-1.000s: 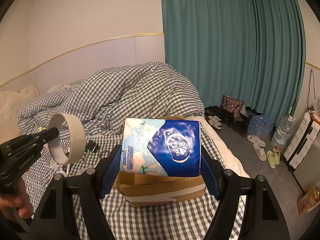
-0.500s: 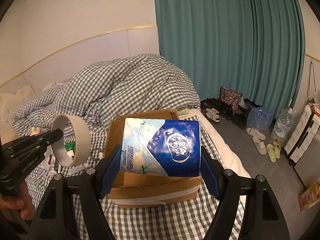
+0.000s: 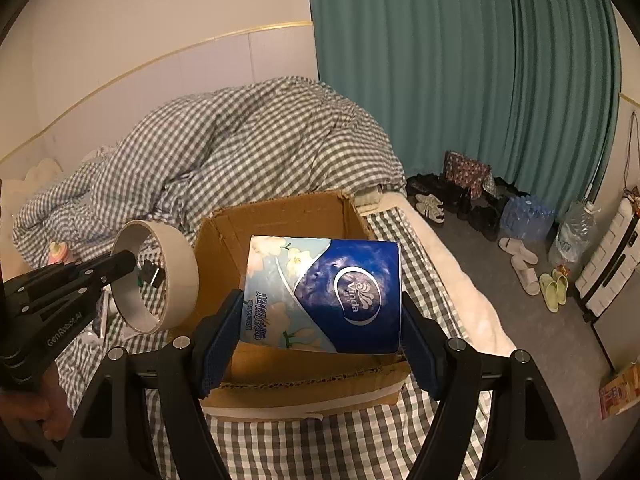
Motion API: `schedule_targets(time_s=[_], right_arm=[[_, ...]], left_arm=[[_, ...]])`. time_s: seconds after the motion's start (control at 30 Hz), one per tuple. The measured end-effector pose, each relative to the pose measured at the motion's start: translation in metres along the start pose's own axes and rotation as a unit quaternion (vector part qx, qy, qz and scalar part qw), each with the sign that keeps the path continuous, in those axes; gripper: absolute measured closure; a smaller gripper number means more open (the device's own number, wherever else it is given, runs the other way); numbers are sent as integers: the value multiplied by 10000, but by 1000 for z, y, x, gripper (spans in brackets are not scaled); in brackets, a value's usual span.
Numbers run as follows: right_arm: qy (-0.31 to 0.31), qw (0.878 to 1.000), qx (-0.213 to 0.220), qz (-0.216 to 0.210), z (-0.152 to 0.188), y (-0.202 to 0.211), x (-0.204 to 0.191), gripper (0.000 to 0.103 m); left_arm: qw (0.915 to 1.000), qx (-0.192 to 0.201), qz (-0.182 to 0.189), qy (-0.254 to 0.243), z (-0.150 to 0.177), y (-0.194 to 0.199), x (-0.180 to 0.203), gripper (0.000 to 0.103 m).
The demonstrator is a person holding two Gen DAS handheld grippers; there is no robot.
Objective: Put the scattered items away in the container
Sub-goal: 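Lift and carry the tape roll and tissue box over the cardboard box, then open the right tool to drop the tissue box into the cardboard box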
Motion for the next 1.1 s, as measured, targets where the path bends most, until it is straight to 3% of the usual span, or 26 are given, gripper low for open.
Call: schedule_targets(time_s=[0.47, 0.9, 1.1], right_arm=[[83, 9990, -434, -33, 13, -57, -2, 30], [54, 9979, -639, -75, 23, -80, 0, 30], [-10, 9976, -683, -99, 23, -80, 4, 29]], left_arm=[[9991, -420, -29, -93, 13, -53, 4, 99], [9980, -611, -33, -159, 22, -73, 8, 99], [9977, -657, -35, -172, 23, -74, 10, 89]])
Point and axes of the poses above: each gripper's, at about its wrist camera, not at the fingertips, and y roughly against the way its jaws point, x to its right, z to its underside, the point moved 6 cm from there along -y, roughly the way its jaws point, and after that the axes turned 3 degrees about y, right-handed, at the moved point
